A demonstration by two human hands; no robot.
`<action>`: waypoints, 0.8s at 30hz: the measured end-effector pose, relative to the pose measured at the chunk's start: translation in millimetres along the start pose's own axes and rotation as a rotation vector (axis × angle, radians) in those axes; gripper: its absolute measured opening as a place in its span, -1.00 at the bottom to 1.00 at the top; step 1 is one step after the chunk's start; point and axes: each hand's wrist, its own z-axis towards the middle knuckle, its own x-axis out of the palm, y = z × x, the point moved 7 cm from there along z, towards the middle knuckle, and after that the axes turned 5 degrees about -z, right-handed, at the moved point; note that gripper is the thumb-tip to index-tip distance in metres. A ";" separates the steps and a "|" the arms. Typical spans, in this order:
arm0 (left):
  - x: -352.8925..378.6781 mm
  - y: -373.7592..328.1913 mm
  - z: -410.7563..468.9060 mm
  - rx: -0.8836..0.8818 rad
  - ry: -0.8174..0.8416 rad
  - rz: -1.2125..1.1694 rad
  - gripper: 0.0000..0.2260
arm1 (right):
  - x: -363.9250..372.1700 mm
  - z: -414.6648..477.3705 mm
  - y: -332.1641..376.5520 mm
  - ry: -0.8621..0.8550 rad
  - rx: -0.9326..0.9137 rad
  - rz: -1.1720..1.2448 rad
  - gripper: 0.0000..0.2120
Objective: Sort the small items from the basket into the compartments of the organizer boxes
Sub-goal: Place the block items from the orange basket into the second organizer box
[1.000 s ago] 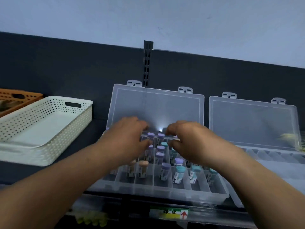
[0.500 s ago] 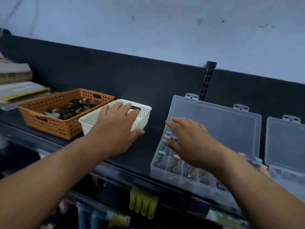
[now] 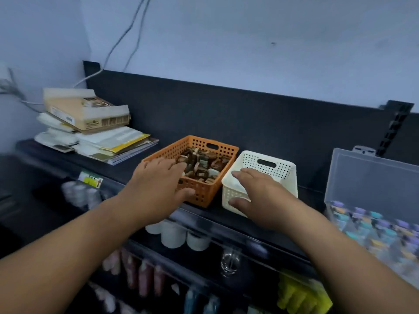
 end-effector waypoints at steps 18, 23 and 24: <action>45.7 78.4 124.5 -0.046 0.322 -0.251 -0.67 | 37.9 188.2 36.5 0.236 -0.087 -0.017 -0.54; 87.1 82.2 149.7 -0.069 0.591 -0.287 -0.82 | 62.3 216.9 55.9 0.350 -0.169 0.019 -0.65; 93.9 83.0 153.2 -0.077 0.652 -0.286 -0.77 | 66.1 220.2 58.8 0.368 -0.167 0.016 -0.66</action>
